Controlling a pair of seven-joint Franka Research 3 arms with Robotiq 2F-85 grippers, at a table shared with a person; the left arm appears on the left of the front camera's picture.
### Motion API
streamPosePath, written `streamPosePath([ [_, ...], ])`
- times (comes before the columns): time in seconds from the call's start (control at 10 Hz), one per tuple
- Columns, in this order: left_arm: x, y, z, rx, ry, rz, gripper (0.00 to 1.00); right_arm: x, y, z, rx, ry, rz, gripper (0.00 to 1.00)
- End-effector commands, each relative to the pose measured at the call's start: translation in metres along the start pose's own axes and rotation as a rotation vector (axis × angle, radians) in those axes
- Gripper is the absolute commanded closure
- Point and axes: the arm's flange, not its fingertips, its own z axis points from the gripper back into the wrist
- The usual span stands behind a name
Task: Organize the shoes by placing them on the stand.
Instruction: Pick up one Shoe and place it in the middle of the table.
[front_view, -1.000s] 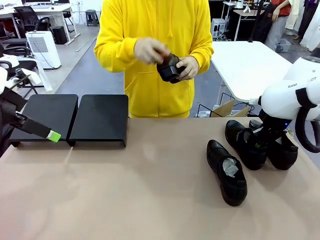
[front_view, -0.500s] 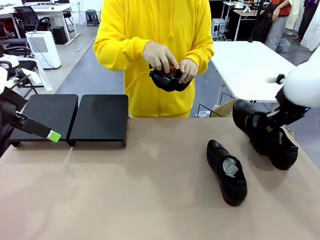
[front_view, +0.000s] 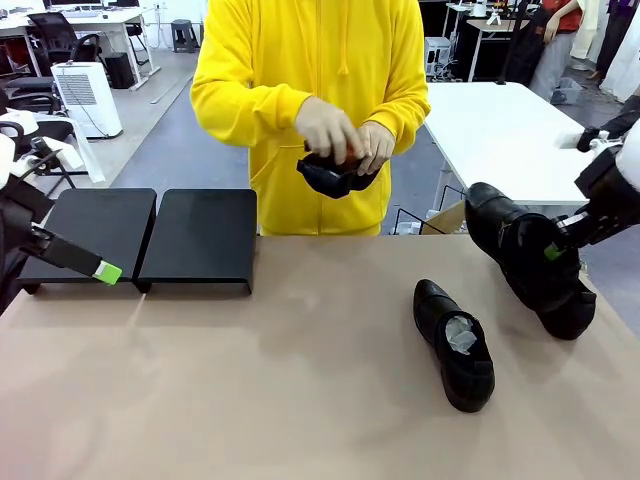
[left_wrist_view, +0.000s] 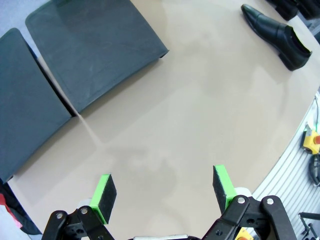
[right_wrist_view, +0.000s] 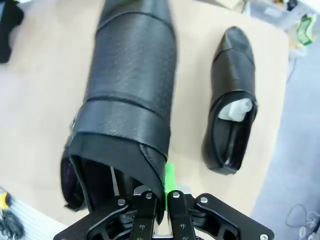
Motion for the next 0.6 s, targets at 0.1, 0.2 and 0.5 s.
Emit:
streamPosePath([
  [0.1, -0.001, 0.001, 0.001, -0.015, -0.007, -0.005, 0.0, -0.001, 0.032, 0.032, -0.003, -0.047, -0.088, 1.0],
  [0.2, -0.001, 0.001, 0.001, -0.015, -0.007, -0.005, 0.0, 0.003, 0.062, 0.054, 0.043, -0.08, -0.123, 1.0],
  [0.5, -0.001, 0.001, 0.001, -0.015, -0.007, -0.005, 0.0, -0.006, 0.182, 0.085, 0.112, -0.033, -0.089, 1.0],
])
